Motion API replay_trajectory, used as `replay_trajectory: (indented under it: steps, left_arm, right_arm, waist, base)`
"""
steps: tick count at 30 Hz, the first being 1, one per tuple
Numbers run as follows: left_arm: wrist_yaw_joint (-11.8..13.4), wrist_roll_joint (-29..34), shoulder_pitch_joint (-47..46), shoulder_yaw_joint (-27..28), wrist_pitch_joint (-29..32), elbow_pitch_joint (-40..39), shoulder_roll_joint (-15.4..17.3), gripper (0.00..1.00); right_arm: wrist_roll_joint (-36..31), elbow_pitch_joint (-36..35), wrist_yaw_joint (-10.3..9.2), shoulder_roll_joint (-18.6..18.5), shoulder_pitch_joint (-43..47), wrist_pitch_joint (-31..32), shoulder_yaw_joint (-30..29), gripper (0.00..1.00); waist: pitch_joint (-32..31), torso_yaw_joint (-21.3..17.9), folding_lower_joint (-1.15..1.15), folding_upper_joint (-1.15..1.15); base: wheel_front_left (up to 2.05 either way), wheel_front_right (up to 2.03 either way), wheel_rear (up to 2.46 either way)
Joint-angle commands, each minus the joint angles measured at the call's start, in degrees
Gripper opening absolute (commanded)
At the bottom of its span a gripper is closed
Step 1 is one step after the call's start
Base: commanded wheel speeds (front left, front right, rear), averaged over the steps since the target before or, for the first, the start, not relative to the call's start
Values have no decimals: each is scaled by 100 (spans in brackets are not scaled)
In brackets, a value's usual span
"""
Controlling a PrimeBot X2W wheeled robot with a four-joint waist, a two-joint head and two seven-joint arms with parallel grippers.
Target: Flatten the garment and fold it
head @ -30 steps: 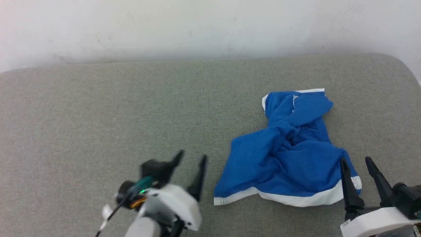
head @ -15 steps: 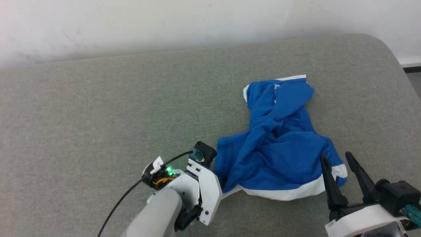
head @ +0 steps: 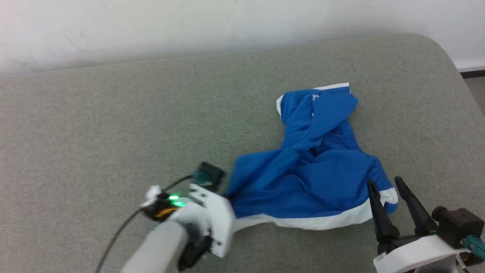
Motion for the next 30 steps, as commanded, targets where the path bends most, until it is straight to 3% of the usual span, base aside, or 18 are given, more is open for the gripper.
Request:
replay_trajectory:
  steps: [1, 5, 9, 10, 11, 12, 16, 19, 26, 30]
  left_arm:
    - [241, -21, 210, 234, -145, -143, 254, 0]
    - [622, -134, 395, 755, -192, -605, 644, 0]
    - [748, -317, 488, 1044, -179, -646, 797, 0]
    - [739, -382, 511, 1081, -213, -614, 780, 8]
    - [763, -433, 535, 1136, -294, -596, 750, 49]
    - [797, -506, 568, 1207, -407, -600, 692, 100]
    - [911, -724, 802, 1477, -757, -792, 622, 100]
    - [957, -794, 1033, 1612, -732, -1141, 784, 100]
    - [880, -1055, 1436, 1590, 318, -1943, 1291, 100]
    - [793, -1226, 1471, 1421, 880, -1945, 1364, 100]
  right_arm:
    - [10, 3, -5, 14, -58, -11, -14, 100]
    - [-5, -28, -5, 14, -14, 26, -65, 100]
    - [-42, -68, -5, 15, -59, 74, -29, 100]
    - [-51, -80, -5, 15, -80, 82, -14, 100]
    - [-70, -92, -5, 15, -100, 90, -4, 100]
    - [-90, -107, -5, 15, -116, 92, -1, 100]
    - [-120, -166, -5, 15, -100, 110, -26, 100]
    - [-121, -209, -5, 15, -35, 123, -61, 100]
    - [-122, -288, -5, 15, 50, 169, -48, 100]
    - [-138, -310, -5, 15, 2, 192, 4, 100]
  waist:
    - [-21, 49, -1, 0]
    - [-6, 173, -1, 0]
    - [29, 258, -1, 0]
    - [33, 265, -1, 0]
    - [36, 269, -1, 0]
    - [33, 276, -1, 0]
    - [-15, 302, -1, 0]
    - [-83, 354, -1, 0]
    - [-167, 493, -1, 0]
    - [-121, 476, -1, 0]
  base:
    - [0, 0, 0]
    - [0, 0, 0]
    - [0, 0, 0]
    - [0, 0, 0]
    - [0, 0, 0]
    - [0, 0, 0]
    - [0, 0, 0]
    - [0, 0, 0]
    - [0, 0, 0]
    - [0, 0, 0]
